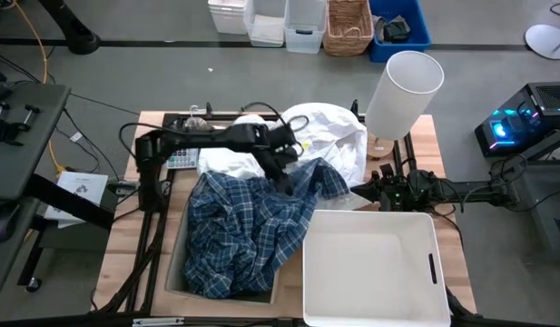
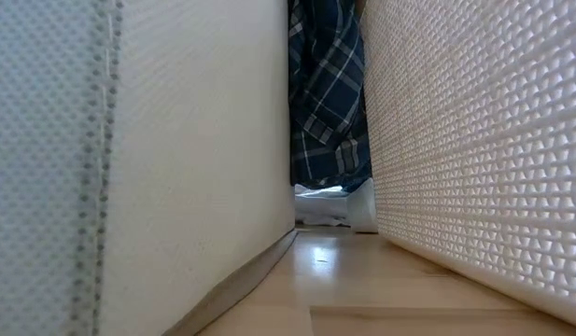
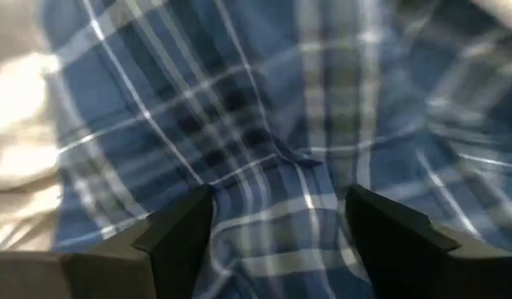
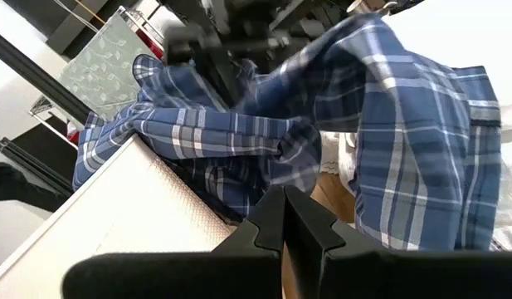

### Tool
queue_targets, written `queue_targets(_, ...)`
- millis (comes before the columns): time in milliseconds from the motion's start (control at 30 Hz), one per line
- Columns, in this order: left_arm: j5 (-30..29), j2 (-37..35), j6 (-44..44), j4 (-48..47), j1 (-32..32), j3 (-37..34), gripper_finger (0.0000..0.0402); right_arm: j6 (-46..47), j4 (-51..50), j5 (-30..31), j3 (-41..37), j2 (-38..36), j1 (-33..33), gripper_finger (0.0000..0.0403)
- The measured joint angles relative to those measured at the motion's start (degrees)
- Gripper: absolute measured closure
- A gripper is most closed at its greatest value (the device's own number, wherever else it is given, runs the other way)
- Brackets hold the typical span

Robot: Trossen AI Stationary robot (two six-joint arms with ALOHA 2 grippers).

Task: Sort clothes

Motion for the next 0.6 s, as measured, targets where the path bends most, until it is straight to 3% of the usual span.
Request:
queue_targets(133, -1.91, 2.02, 2.07, 1.72, -2.22, 0.01, 0.0184, -0.01, 0.00, 0.02, 0.00, 0.00, 0.00, 0.0402)
queue_targets(300, -2.77, 1.96, 4.02, 5.10, -5.02, -0.02, 0.0372, 0.00, 0.00, 0.02, 0.00, 0.02, 0.00, 0.0402)
queue_targets(433, -2.20, -3.12, 2.71, 11.01, -5.59, 1.52, 0.0395, 0.00, -0.01, 0.02, 0.00, 0.02, 0.00, 0.0402)
queue_targets(600, -1.96, -13.47, 8.49, 13.72, -4.75, 8.41, 0.0400, -0.02, -0.02, 0.02, 0.00, 0.02, 0.00, 0.0402)
